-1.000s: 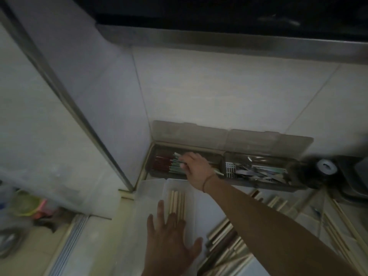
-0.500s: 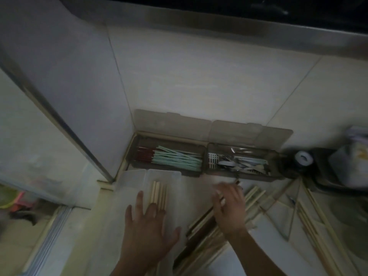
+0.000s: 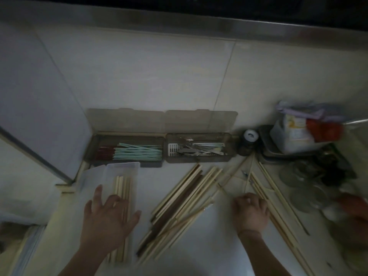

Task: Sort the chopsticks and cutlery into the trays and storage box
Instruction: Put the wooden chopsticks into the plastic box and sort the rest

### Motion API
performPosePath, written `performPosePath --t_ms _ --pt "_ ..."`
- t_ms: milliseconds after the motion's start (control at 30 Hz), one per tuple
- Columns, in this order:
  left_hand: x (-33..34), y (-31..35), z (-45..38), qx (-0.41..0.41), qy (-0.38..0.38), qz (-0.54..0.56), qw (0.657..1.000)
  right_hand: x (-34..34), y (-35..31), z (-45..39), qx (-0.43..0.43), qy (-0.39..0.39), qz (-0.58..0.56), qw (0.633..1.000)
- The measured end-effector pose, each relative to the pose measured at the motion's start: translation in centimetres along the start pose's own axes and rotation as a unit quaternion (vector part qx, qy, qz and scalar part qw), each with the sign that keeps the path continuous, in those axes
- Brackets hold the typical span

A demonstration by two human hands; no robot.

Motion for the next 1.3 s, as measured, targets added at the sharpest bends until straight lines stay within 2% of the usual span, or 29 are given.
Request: performPosePath --t_ms 300,400,500,600,700,767,833,867,1000,1133,1300 --pt "-0.1 0.2 -0.1 -0.009 0.016 -0.011 1.0 -1.7 1.5 2.5 -0.062 0.016 0.0 0.998" --pt "-0.1 0.2 -0.1 -0.013 0.022 -0.012 1.0 -2.8 2.3 3.5 -0.046 0.015 -0.041 0.998" --pt "-0.1 0.3 -0.2 -0.013 0.021 -0.011 1.0 -3.4 3.6 4.1 -0.013 0.039 -0.134 0.99" --pt "0.1 0.3 -0.2 -0.015 0.023 -0.011 1.0 -5.8 4.1 2.7 0.079 0.056 -0.271 0.958" --pt "0.3 0.1 -0.2 -0.013 0.025 -0.015 0.999 -8.9 2.6 -0.2 0.208 0.07 -0.392 0.893" --pt "0.3 0.2 -0.2 -0.015 0.026 -0.01 1.0 -10.3 0.0 -2.3 0.213 0.1 -0.454 0.86" --pt "0.3 0.1 -0.2 -0.019 0.026 -0.003 0.999 -11.2 -3.8 -3.9 0.169 0.106 -0.525 0.827" --pt "0.2 0.1 -0.2 -0.02 0.024 0.0 1.0 -11.1 -6.1 -4.4 0.14 0.088 -0.537 0.827" --pt "-0.2 0.2 -0.1 -0.012 0.018 0.015 1.0 -8.6 -16.4 -5.6 -0.074 -0.038 -0.464 0.882" --pt "-0.6 0.2 -0.4 -0.022 0.022 0.043 0.999 -4.8 -25.5 -6.3 -0.261 -0.141 -0.367 0.882" --pt "-0.4 0.0 -0.6 -0.034 0.007 0.063 0.997 -1.7 -33.7 -6.9 -0.263 -0.224 -0.323 0.881"
Point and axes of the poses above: each hand's wrist, its own z-axis away from the middle knuckle, its own x-axis out of the palm, y = z × x, the point moved 1 cm from there along -z, towards the middle knuckle, and after that the axes turned 9 degrees about y, right-handed, at the moved point
